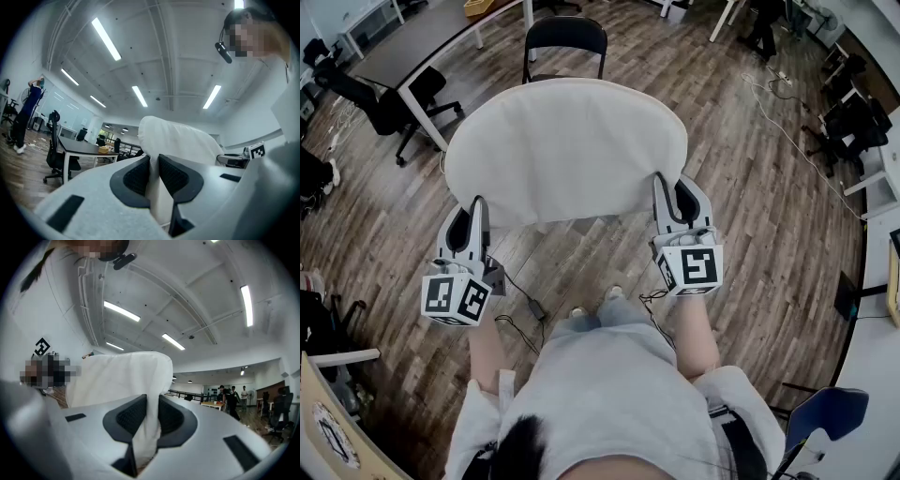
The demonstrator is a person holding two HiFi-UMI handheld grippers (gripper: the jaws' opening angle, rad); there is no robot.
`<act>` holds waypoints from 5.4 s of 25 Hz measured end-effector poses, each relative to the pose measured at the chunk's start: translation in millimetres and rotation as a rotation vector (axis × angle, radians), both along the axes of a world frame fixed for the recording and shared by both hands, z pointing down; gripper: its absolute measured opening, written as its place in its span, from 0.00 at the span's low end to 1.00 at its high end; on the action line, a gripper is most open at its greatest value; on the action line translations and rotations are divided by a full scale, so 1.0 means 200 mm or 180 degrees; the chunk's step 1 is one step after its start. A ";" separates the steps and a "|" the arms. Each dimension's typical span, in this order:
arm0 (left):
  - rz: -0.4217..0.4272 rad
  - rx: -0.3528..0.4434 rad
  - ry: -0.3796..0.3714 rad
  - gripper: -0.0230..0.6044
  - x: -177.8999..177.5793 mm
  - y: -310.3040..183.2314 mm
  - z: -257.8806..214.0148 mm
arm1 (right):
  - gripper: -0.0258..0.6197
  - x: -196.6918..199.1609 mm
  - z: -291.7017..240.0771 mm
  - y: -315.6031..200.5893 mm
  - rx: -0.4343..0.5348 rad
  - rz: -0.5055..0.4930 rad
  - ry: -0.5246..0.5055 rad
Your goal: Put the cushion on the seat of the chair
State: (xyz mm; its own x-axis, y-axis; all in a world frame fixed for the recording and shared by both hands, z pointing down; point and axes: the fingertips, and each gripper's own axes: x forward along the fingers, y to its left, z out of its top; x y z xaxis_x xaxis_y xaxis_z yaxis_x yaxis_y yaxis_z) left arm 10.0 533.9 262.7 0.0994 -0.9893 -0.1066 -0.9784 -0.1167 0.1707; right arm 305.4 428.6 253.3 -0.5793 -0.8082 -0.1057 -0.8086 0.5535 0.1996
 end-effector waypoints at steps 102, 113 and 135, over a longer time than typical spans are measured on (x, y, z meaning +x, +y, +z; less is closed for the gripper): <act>0.0456 -0.0389 0.0157 0.13 -1.37 -3.27 0.29 | 0.13 -1.34 0.33 -3.12 -0.0615 0.0372 -0.0100; 0.0397 -0.0939 0.0291 0.13 -1.46 -3.78 0.63 | 0.13 -1.42 0.68 -3.63 -0.1202 0.0357 -0.0001; 0.0432 -0.2342 0.0471 0.12 -1.48 -4.26 1.65 | 0.14 -1.39 1.76 -4.02 -0.2648 0.0528 0.0143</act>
